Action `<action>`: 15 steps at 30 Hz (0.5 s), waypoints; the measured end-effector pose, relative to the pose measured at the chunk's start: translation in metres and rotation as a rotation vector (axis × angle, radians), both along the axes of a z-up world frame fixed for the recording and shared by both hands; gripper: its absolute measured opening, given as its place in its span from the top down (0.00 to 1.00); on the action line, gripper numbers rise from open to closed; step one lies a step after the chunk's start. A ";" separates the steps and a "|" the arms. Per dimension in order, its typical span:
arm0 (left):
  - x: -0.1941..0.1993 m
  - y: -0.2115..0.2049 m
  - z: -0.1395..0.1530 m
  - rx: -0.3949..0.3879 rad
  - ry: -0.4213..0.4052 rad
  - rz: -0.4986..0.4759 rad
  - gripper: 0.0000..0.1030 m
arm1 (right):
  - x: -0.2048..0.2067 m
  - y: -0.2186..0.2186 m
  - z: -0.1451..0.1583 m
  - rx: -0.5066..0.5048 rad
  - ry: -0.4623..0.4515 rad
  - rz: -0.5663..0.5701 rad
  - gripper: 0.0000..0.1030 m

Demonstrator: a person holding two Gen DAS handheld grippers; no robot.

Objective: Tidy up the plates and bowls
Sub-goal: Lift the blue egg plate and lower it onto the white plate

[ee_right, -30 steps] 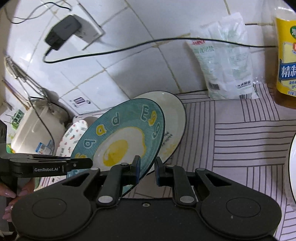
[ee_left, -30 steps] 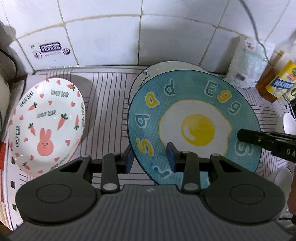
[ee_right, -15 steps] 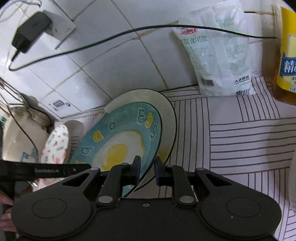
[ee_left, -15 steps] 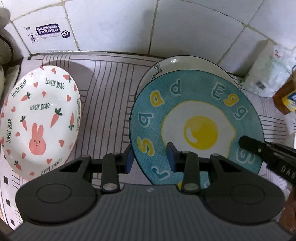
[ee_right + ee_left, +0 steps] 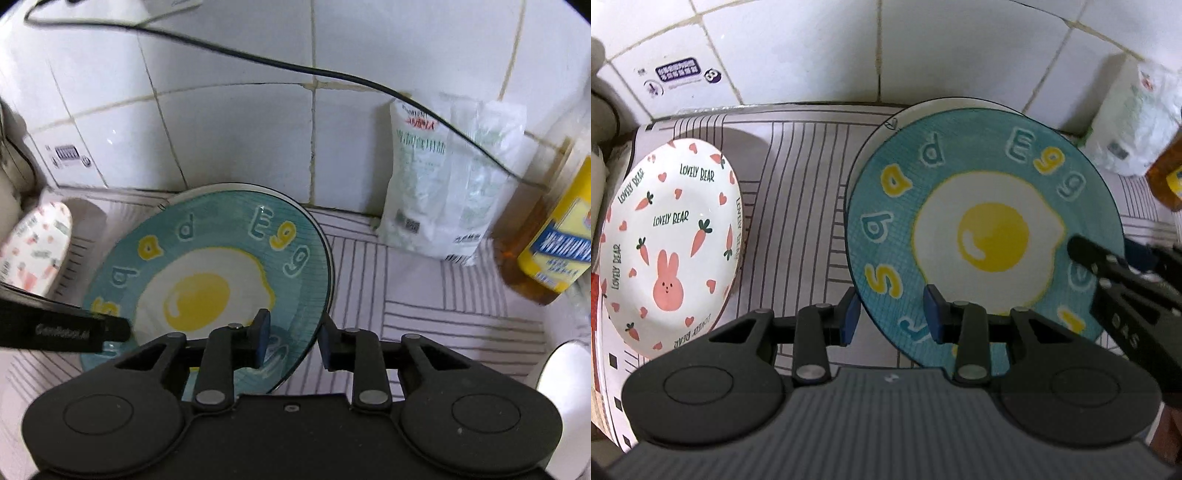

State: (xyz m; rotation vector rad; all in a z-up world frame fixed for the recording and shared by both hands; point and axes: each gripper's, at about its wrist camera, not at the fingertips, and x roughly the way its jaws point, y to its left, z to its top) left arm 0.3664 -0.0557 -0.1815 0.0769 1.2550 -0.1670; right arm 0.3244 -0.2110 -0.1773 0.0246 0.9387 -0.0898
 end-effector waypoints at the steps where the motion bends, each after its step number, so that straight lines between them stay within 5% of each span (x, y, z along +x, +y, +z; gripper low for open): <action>1: -0.001 -0.001 0.000 0.001 -0.004 -0.008 0.66 | 0.001 0.000 -0.001 -0.012 -0.003 0.001 0.67; 11: -0.014 0.007 0.017 -0.042 -0.034 -0.011 0.66 | 0.001 0.005 -0.014 -0.100 -0.034 0.045 0.68; 15: -0.032 0.014 0.031 -0.015 -0.053 -0.028 0.66 | -0.011 0.000 -0.004 -0.046 -0.066 0.070 0.68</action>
